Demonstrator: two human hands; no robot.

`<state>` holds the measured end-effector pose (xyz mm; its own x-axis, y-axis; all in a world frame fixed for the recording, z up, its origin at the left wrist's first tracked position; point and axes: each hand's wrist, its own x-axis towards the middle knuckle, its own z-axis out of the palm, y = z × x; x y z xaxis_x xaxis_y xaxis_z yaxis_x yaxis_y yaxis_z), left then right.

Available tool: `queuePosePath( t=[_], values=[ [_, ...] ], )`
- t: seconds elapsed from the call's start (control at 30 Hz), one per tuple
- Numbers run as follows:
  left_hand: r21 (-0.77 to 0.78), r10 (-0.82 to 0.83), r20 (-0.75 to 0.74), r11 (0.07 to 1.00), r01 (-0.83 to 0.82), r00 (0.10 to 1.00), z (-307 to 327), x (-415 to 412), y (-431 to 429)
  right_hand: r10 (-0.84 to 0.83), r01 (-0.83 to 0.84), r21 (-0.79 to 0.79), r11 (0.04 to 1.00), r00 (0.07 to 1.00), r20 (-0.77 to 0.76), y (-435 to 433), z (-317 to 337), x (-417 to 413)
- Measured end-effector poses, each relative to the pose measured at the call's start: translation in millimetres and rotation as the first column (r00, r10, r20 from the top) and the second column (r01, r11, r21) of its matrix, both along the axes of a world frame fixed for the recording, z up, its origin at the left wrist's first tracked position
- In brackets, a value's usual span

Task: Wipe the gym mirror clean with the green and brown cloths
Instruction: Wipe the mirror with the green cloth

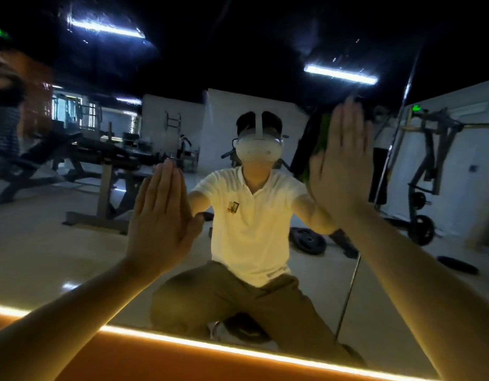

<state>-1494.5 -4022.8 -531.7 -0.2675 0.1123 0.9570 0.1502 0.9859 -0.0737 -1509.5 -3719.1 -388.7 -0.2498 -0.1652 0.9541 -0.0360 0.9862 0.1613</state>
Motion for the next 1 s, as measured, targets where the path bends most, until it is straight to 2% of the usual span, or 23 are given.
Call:
queuePosePath(
  t=[0.07, 0.1, 0.17, 0.23, 0.27, 0.33, 0.37, 0.4, 0.43, 0.47, 0.53, 0.6, 0.67, 0.73, 0.8, 0.87, 1.0],
  values=[
    [-0.041, 0.003, 0.019, 0.999, -0.002, 1.0, 1.3, 2.7, -6.6, 0.007, -0.012, -0.151, 0.988, 0.999, -0.033, -37.4, 15.5, -0.8],
    [-0.058, -0.008, 0.029, 0.998, 0.01, 1.0, 2.5, 5.6, -11.4, 0.015, -0.021, -0.151, 0.988, 0.999, -0.038, -59.1, 14.3, -1.5],
    [-0.073, -0.078, 0.035, 0.994, 0.081, 0.996, 7.6, 14.6, -21.6, 0.047, -0.047, -0.02, 0.999, 0.999, -0.021, -100.2, -1.7, -0.9],
    [-0.058, -0.159, 0.019, 0.985, 0.16, 0.987, 13.8, 22.0, -33.0, 0.116, -0.122, 0.187, 0.975, 0.992, 0.04, -129.2, -37.7, -0.4],
    [-0.024, -0.177, 0.004, 0.984, 0.177, 0.984, 17.2, 23.3, -39.2, 0.159, -0.18, 0.321, 0.93, 0.983, 0.093, -139.1, -61.0, 0.2],
    [0.081, -0.142, -0.006, 0.987, 0.142, 0.99, 25.4, 21.6, -50.6, 0.151, -0.274, 0.638, 0.72, 0.959, 0.241, -144.3, -105.3, -0.4],
    [0.122, -0.113, 0.021, 0.986, 0.11, 0.993, 29.6, 18.6, -53.2, 0.102, -0.28, 0.752, 0.597, 0.956, 0.275, -138.4, -117.8, -2.6],
    [0.152, -0.096, 0.059, 0.985, 0.086, 0.994, 33.8, 16.5, -52.6, 0.068, -0.275, 0.803, 0.528, 0.957, 0.283, -128.4, -118.6, -3.6],
    [0.18, -0.09, 0.095, 0.981, 0.072, 0.991, 38.0, 15.7, -49.2, 0.067, -0.277, 0.802, 0.529, 0.956, 0.286, -115.3, -108.7, -3.0],
    [0.206, -0.088, 0.125, 0.977, 0.061, 0.988, 41.7, 15.9, -43.9, 0.088, -0.278, 0.771, 0.574, 0.956, 0.279, -99.5, -92.2, -2.2],
    [0.242, -0.089, 0.168, 0.969, 0.047, 0.982, 44.7, 18.7, -32.3, 0.117, -0.21, 0.657, 0.724, 0.976, 0.183, -62.1, -50.1, 0.1],
    [0.226, -0.038, 0.181, 0.974, -0.004, 0.983, 43.5, 18.8, -27.5, 0.099, -0.107, 0.423, 0.9, 0.994, 0.042, -20.3, -3.1, -1.3],
    [0.197, 0.027, 0.213, 0.978, -0.069, 0.977, 42.9, 18.9, -29.6, 0.057, -0.054, 0.138, 0.989, 0.998, -0.018, 9.4, 32.1, -1.1],
    [0.18, 0.063, 0.251, 0.977, -0.111, 0.966, 43.1, 20.4, -33.9, 0.068, -0.07, -0.048, 0.996, 0.997, -0.03, 14.0, 48.0, -3.1],
    [0.155, 0.09, 0.286, 0.978, -0.138, 0.954, 44.7, 23.2, -36.0, 0.084, -0.089, -0.115, 0.989, 0.995, -0.047, -0.7, 52.5, -3.3],
    [0.148, 0.089, 0.299, 0.979, -0.139, 0.95, 47.8, 27.6, -37.1, 0.114, -0.118, -0.115, 0.986, 0.993, -0.038, -20.3, 47.7, -3.4],
    [0.161, 0.026, 0.328, 0.983, -0.083, 0.944, 57.8, 39.8, -41.8, 0.17, -0.17, 0.016, 0.985, 0.985, -0.022, -63.6, 33.6, -7.2]
  ],
)
